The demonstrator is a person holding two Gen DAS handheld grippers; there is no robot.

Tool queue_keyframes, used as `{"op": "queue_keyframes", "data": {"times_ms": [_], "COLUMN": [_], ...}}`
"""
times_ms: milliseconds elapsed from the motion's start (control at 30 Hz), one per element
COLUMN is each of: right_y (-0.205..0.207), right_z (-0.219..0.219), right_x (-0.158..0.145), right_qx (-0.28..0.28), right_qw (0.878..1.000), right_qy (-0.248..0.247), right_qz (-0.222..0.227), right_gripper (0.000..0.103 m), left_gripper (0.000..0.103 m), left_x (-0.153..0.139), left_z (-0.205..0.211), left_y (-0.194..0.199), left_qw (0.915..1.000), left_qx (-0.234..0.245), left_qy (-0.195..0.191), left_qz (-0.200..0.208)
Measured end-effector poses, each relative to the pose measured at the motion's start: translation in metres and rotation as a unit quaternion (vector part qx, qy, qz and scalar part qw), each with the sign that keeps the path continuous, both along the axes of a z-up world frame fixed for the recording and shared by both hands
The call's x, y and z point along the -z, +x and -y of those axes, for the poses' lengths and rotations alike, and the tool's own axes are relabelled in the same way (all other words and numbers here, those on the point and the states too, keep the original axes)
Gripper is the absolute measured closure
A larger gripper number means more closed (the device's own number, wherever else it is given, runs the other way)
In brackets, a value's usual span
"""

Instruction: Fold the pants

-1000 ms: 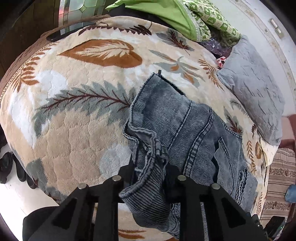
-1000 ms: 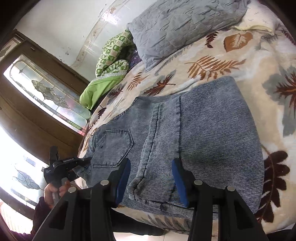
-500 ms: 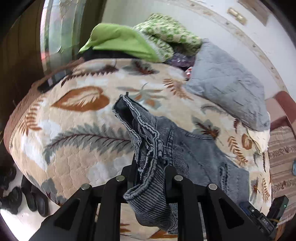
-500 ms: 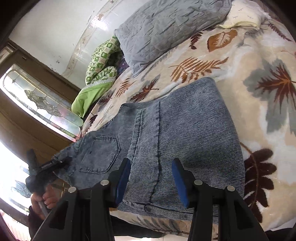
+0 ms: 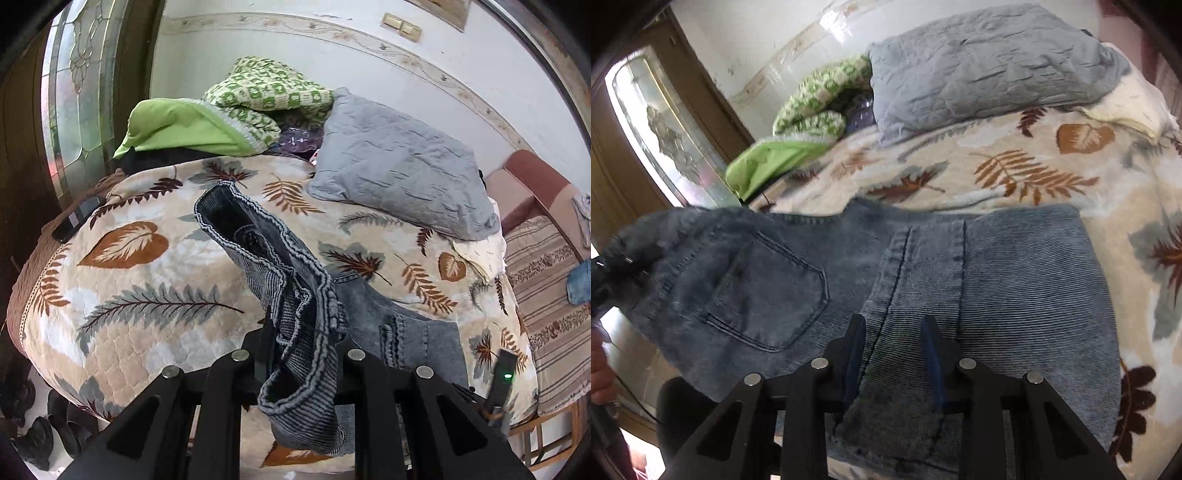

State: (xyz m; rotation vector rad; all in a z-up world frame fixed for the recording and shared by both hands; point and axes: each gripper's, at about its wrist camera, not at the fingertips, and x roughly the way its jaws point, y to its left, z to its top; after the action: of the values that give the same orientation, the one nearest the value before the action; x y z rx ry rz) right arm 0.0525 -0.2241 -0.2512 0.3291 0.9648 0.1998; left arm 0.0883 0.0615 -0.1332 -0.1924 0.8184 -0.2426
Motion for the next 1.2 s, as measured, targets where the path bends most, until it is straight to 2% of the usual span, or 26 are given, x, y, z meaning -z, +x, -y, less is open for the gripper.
{"op": "queue_keyframes", "data": {"times_ms": [100, 200, 400, 533, 633, 767, 900, 1000, 1133, 1200], "right_y": [-0.001, -0.007, -0.029, -0.05, -0.07, -0.089, -0.107, -0.119, -0.123, -0.123], "right_z": [-0.005, 0.01, 0.068, 0.105, 0.137, 0.173, 0.202, 0.218, 0.232, 0.235], "right_x": [-0.006, -0.011, -0.026, -0.035, -0.039, -0.034, -0.029, -0.028, -0.024, -0.022], "right_qx": [-0.009, 0.009, 0.095, 0.153, 0.198, 0.244, 0.284, 0.305, 0.321, 0.323], "right_qw": [1.0, 1.0, 0.991, 0.979, 0.965, 0.946, 0.928, 0.917, 0.909, 0.909], "right_qy": [-0.024, 0.012, 0.088, 0.12, 0.151, 0.2, 0.229, 0.242, 0.25, 0.249], "right_qz": [0.014, 0.015, 0.038, 0.059, 0.078, 0.077, 0.08, 0.089, 0.089, 0.085], "right_gripper": [0.071, 0.071, 0.071, 0.071, 0.071, 0.071, 0.072, 0.072, 0.072, 0.072], "left_gripper": [0.084, 0.084, 0.084, 0.084, 0.084, 0.084, 0.084, 0.084, 0.083, 0.076], "left_x": [-0.006, -0.014, -0.027, -0.032, -0.034, -0.03, -0.014, 0.008, 0.059, 0.088], "left_z": [0.009, 0.022, 0.059, 0.088, 0.115, 0.152, 0.196, 0.235, 0.29, 0.314], "left_y": [-0.006, -0.012, -0.024, -0.031, -0.037, -0.042, -0.045, -0.047, -0.047, -0.052], "left_qw": [0.9999, 0.9995, 0.9977, 0.9953, 0.9926, 0.9878, 0.9809, 0.9746, 0.9654, 0.9573], "left_qx": [0.012, 0.028, 0.062, 0.088, 0.112, 0.147, 0.186, 0.214, 0.24, 0.257], "left_qy": [0.004, 0.006, 0.02, 0.029, 0.036, 0.045, 0.057, 0.066, 0.1, 0.129], "left_qz": [0.007, 0.013, 0.022, 0.028, 0.029, 0.026, 0.014, 0.001, -0.019, -0.029]}}
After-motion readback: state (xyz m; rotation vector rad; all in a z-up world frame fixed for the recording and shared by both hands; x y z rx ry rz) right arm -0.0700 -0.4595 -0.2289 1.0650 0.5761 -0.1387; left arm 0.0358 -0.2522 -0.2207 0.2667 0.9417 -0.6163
